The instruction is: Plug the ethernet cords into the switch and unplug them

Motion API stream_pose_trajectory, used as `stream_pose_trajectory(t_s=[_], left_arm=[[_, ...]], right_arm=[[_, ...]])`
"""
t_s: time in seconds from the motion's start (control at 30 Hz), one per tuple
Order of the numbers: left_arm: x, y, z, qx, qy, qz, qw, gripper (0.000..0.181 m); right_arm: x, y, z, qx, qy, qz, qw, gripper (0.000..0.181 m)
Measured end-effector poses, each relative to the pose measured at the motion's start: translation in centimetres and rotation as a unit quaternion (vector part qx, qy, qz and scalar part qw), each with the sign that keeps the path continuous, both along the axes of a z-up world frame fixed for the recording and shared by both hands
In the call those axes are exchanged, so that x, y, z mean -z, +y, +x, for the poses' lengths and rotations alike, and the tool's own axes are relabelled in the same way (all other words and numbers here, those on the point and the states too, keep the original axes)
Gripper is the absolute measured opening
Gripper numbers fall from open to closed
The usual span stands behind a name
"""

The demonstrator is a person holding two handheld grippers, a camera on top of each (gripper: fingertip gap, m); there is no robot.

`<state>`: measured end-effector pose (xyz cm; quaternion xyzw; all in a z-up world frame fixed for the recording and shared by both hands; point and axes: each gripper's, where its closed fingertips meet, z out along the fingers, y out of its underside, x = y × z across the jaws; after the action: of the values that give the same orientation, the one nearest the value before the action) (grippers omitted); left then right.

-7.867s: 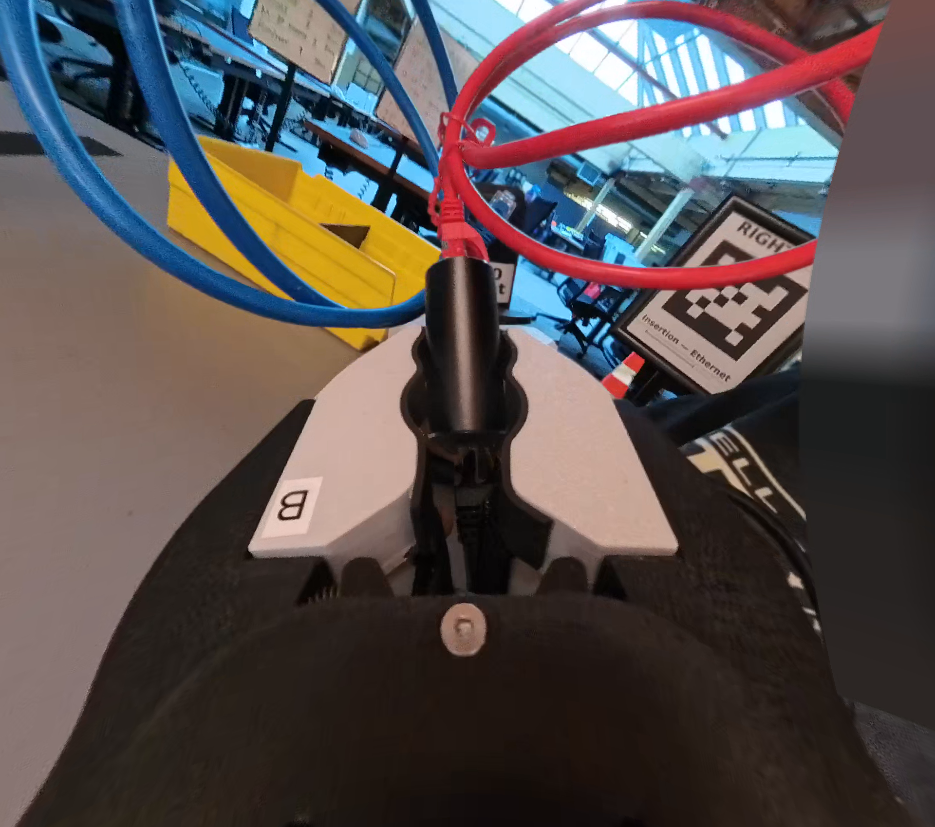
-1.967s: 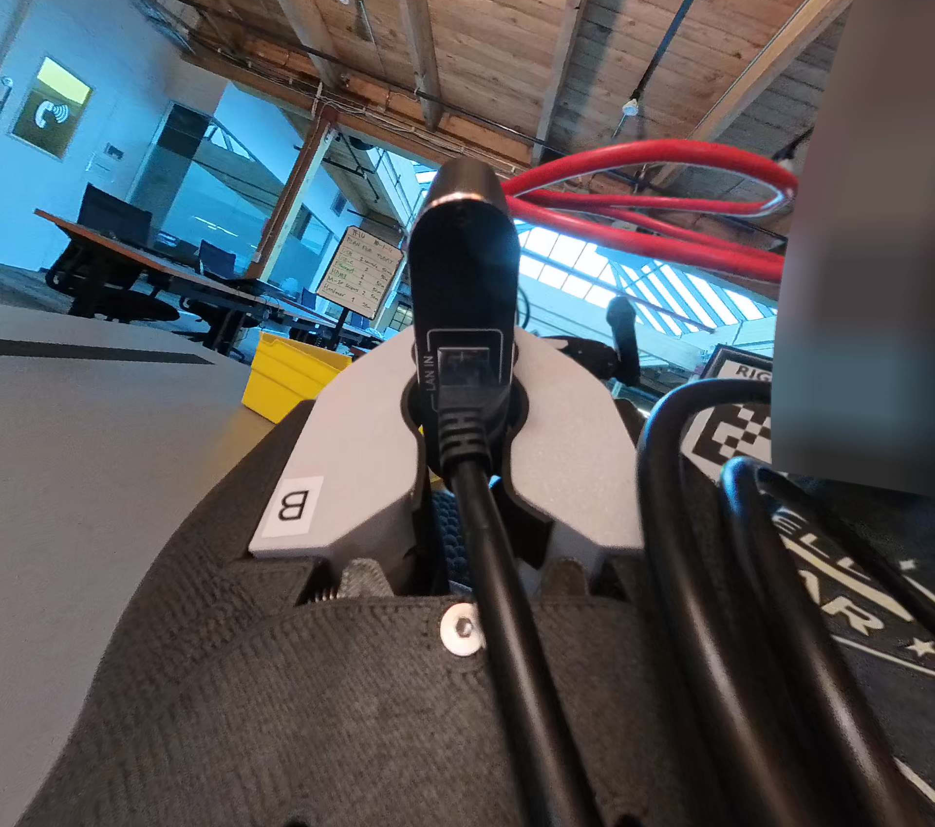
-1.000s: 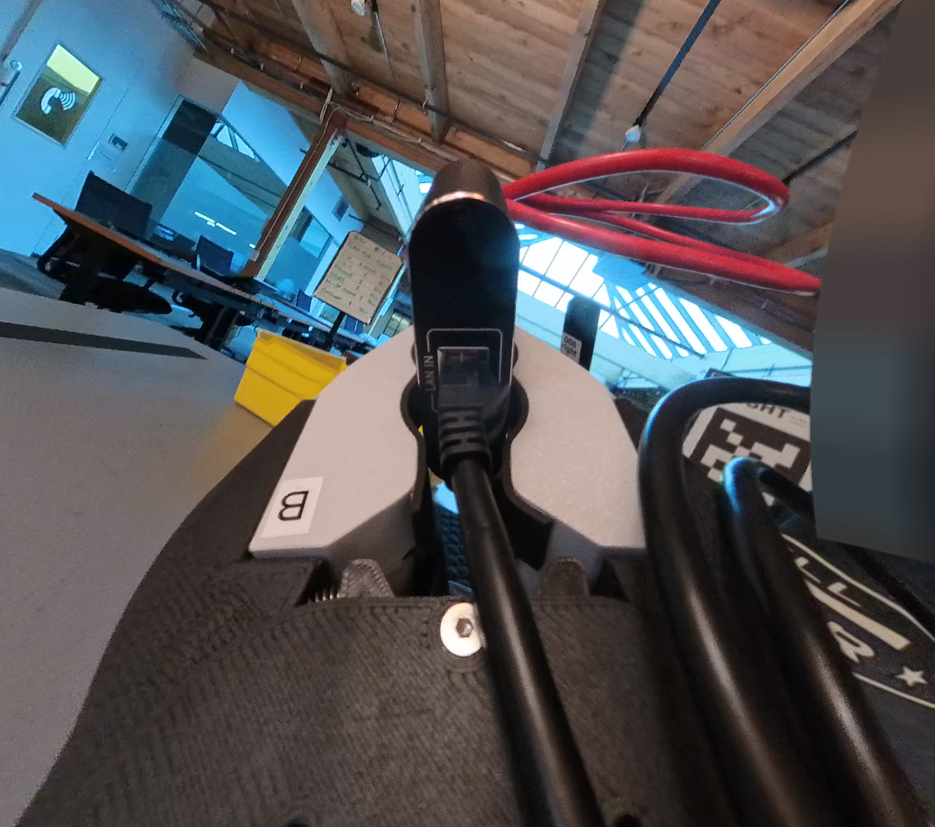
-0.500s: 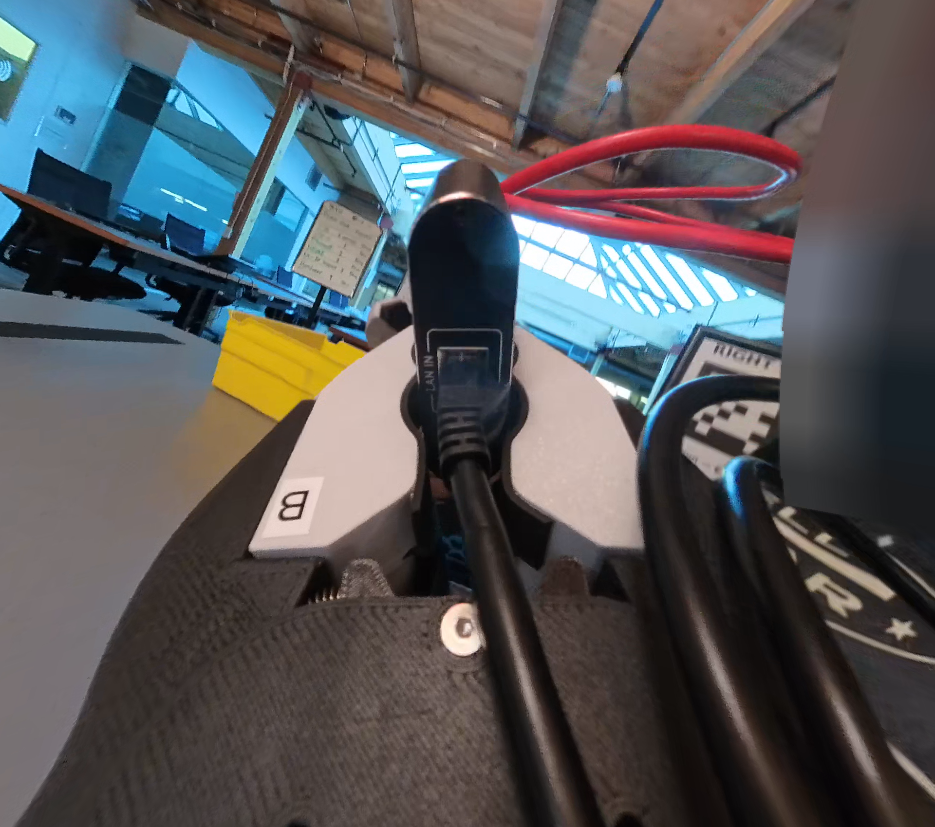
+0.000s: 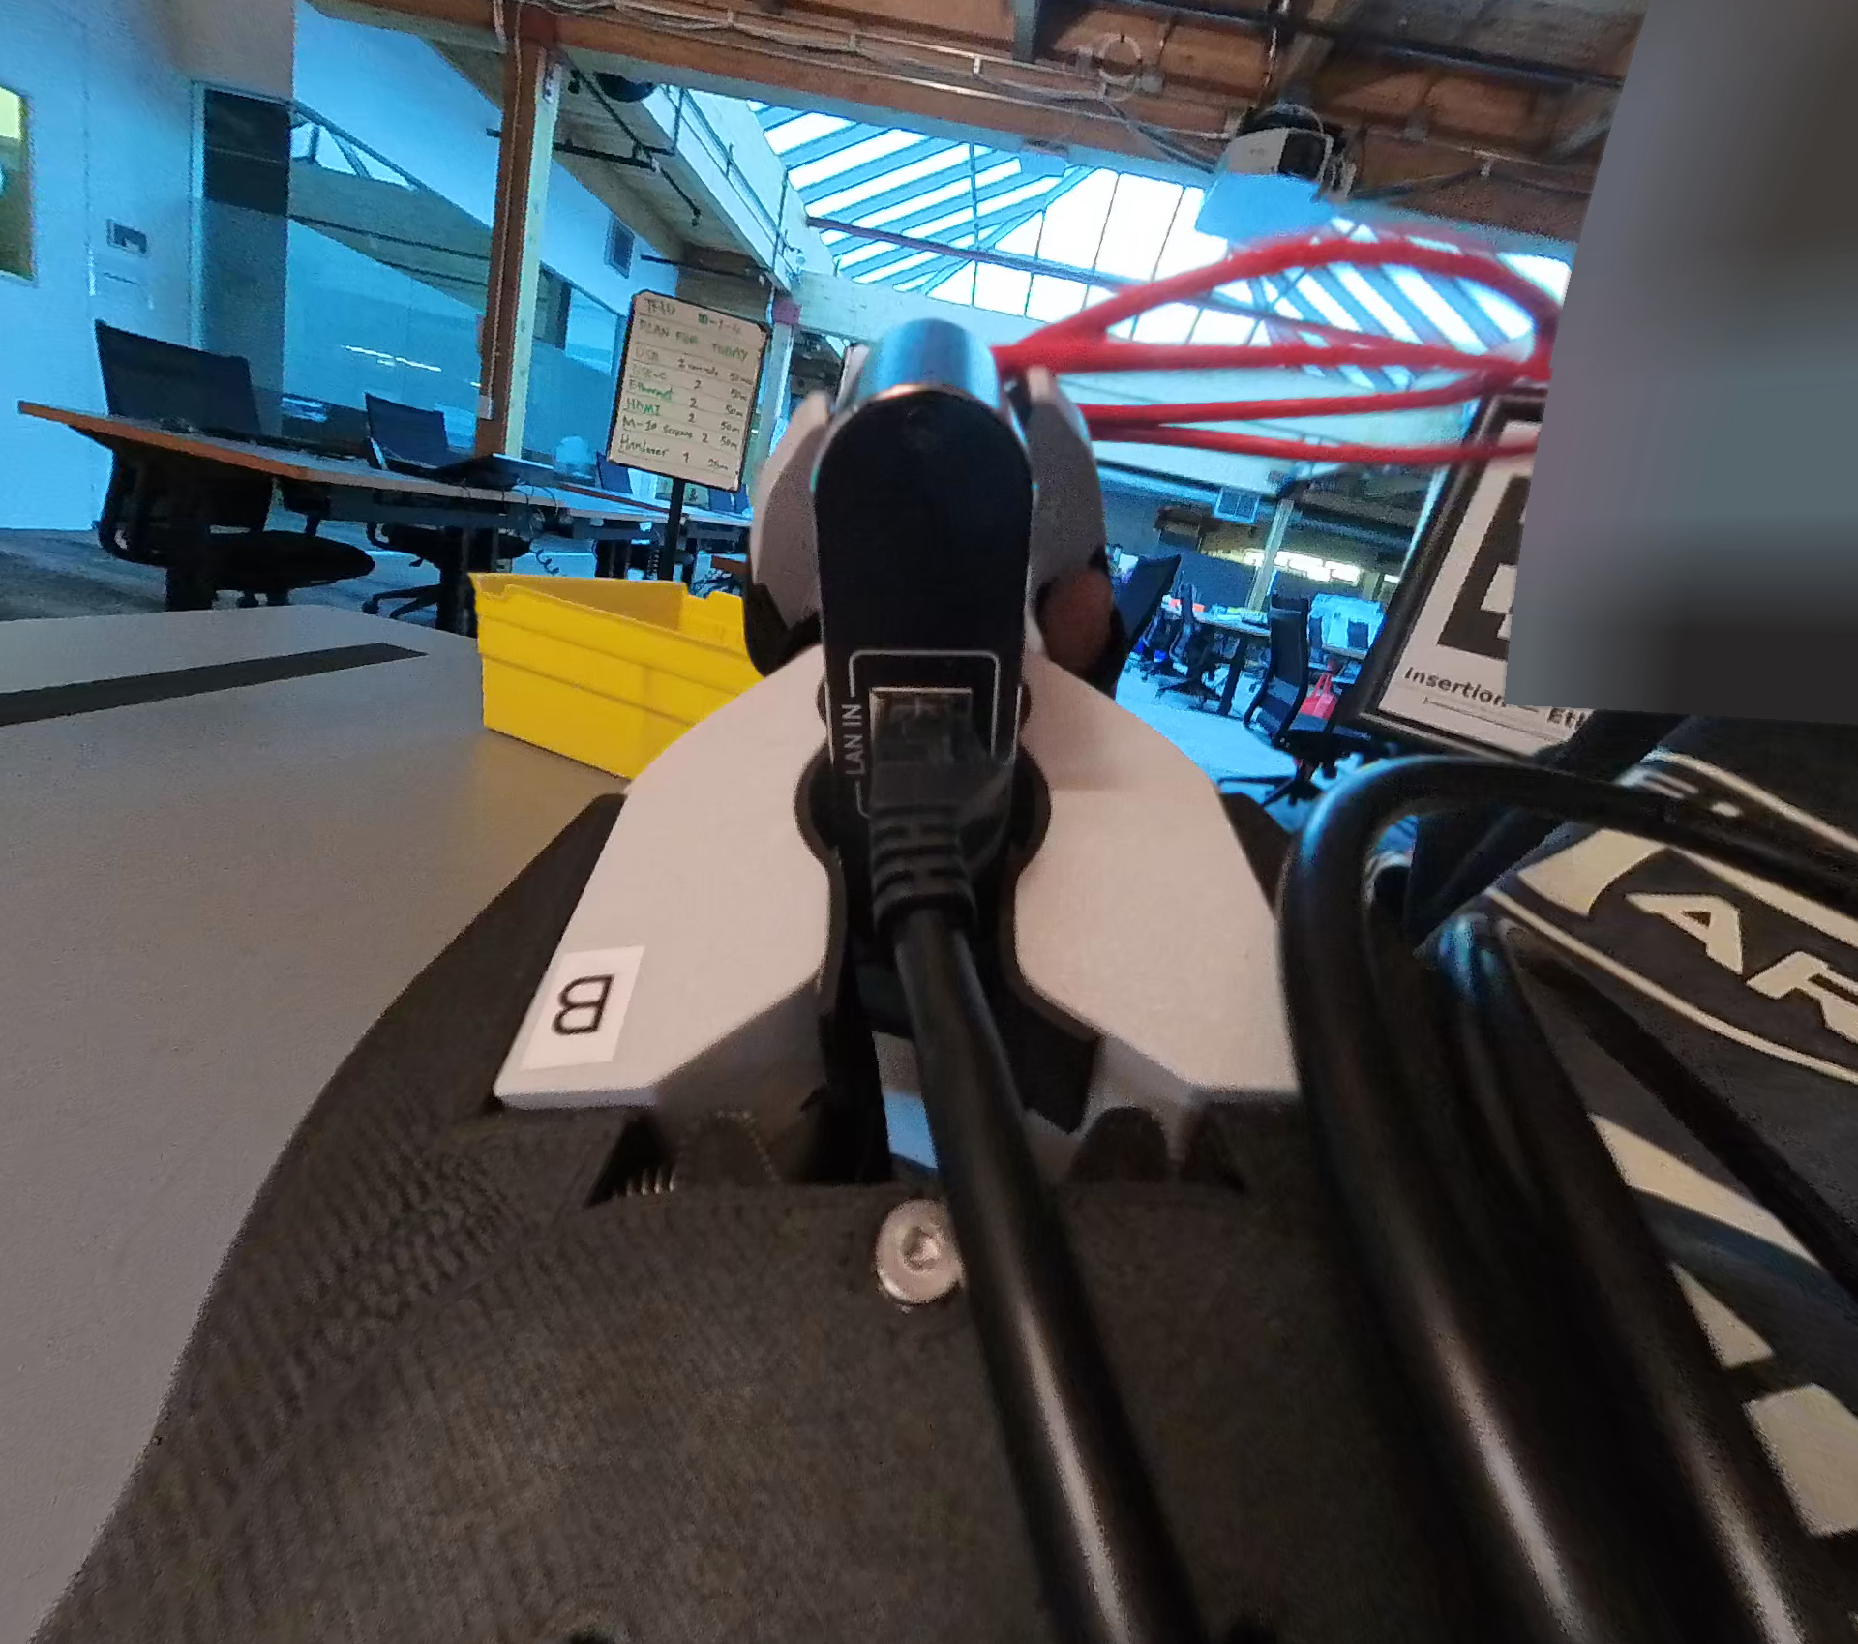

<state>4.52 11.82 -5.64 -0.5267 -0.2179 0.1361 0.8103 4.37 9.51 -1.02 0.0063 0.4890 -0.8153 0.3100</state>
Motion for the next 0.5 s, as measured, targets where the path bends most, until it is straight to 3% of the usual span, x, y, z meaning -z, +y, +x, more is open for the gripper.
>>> stream_pose_trajectory(t_s=[0.1,0.37,0.5], left_arm=[[0.5,0.4,-0.2,-0.018,0.005,-0.023,1.000,0.026],[0.2,0.3,0.1,0.005,-0.004,-0.005,1.000,0.027],[-2.1,-1.3,1.1,0.012,0.037,0.079,0.996,0.040]], right_arm=[[-0.1,0.2,-0.1,-0.007,-0.012,-0.017,1.000,0.017],[0.5,0.6,0.5,0.019,0.085,-0.002,0.996,0.015],[1.0,0.5,2.0,0.013,0.143,0.004,0.990,0.014]])
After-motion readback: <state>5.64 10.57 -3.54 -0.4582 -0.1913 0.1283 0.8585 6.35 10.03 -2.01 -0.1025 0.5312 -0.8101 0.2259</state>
